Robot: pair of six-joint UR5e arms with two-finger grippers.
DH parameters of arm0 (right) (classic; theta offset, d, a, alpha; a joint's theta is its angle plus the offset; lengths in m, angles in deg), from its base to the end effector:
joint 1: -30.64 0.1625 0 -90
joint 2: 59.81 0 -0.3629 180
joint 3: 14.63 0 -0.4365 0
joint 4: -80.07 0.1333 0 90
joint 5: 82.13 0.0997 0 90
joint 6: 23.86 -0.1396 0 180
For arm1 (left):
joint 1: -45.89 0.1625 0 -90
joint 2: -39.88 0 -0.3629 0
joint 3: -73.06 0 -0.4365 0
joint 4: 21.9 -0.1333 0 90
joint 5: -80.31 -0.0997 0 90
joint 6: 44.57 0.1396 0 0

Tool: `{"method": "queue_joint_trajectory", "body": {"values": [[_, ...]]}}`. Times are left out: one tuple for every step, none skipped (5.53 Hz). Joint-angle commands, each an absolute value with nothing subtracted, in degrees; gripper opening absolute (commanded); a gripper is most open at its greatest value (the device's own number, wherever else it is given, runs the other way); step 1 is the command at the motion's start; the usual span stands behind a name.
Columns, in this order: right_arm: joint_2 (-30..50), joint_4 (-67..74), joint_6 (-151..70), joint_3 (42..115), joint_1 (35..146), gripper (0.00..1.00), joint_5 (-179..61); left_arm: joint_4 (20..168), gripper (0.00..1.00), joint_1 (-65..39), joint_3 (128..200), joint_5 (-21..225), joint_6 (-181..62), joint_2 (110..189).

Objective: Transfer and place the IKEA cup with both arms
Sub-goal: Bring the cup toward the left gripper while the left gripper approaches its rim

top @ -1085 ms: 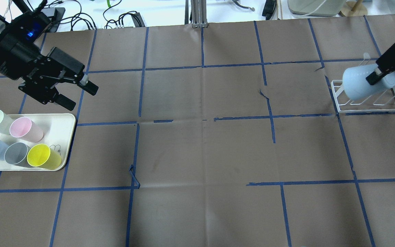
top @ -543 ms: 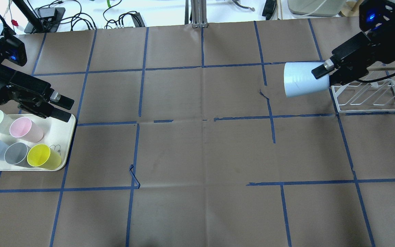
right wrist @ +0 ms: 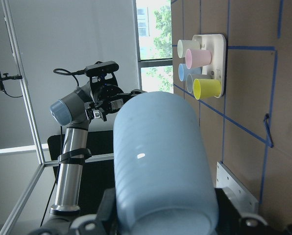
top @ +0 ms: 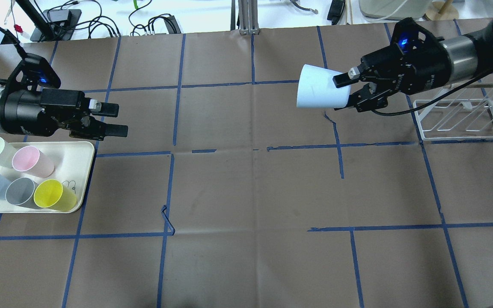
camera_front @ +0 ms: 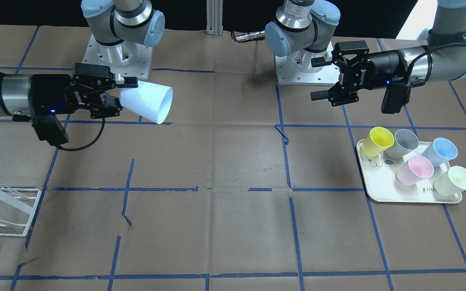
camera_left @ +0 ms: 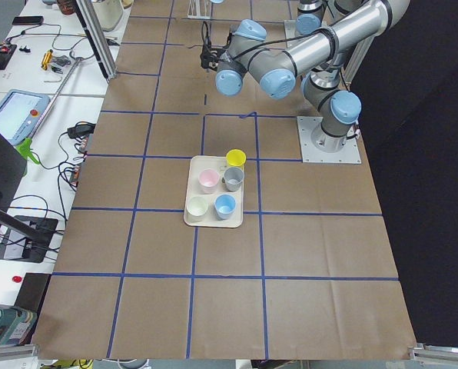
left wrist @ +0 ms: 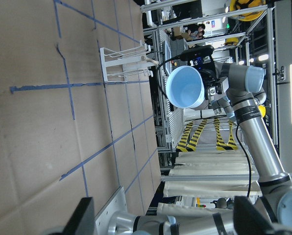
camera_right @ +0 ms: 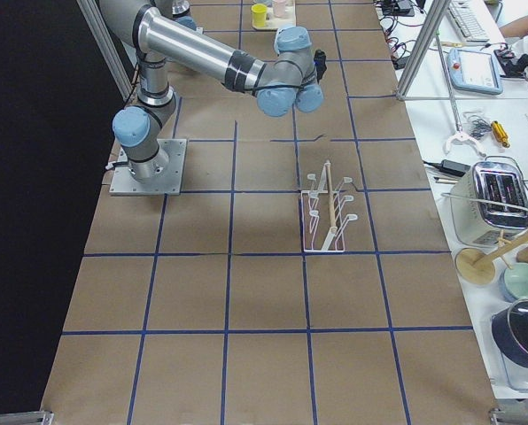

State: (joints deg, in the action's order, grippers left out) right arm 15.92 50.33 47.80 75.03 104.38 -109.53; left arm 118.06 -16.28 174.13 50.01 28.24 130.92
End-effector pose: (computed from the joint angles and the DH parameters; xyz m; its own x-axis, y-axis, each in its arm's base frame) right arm 0.1130 -0.5314 0.2957 -0.1362 0.0503 -0.9894 -0.1683 0.9830 0.0732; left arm -0.0294 -0.4880 0.3127 -0.2355 0.1267 0.9636 0.0214 0.9919 -0.1252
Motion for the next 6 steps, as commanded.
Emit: {"method": "queue_joint_trajectory", "body": {"values": [[16.2, 52.1, 48.1, 76.3, 112.8, 0.46, -104.8, 116.5, 0.99, -22.4, 172.5, 55.2, 22.1, 131.5], [16.6, 52.1, 48.2, 76.2, 117.6, 0.47, -104.5, 115.6, 0.99, -24.4, 171.2, 55.3, 20.5, 132.4], [16.7, 52.1, 48.2, 76.2, 119.0, 0.48, -103.0, 114.6, 0.99, -26.9, 168.7, 55.4, 18.6, 135.1], [17.0, 52.2, 48.2, 76.1, 119.3, 0.51, -103.0, 115.8, 0.98, -30.5, 168.2, 56.9, 16.5, 134.3], [17.0, 52.1, 48.2, 75.7, 119.8, 0.51, -102.4, 117.0, 0.92, -31.1, 168.2, 56.2, 16.2, 133.1], [17.0, 52.0, 48.2, 75.5, 121.0, 0.51, -99.1, 118.4, 0.91, -31.7, 168.1, 56.4, 16.2, 132.9]]}}
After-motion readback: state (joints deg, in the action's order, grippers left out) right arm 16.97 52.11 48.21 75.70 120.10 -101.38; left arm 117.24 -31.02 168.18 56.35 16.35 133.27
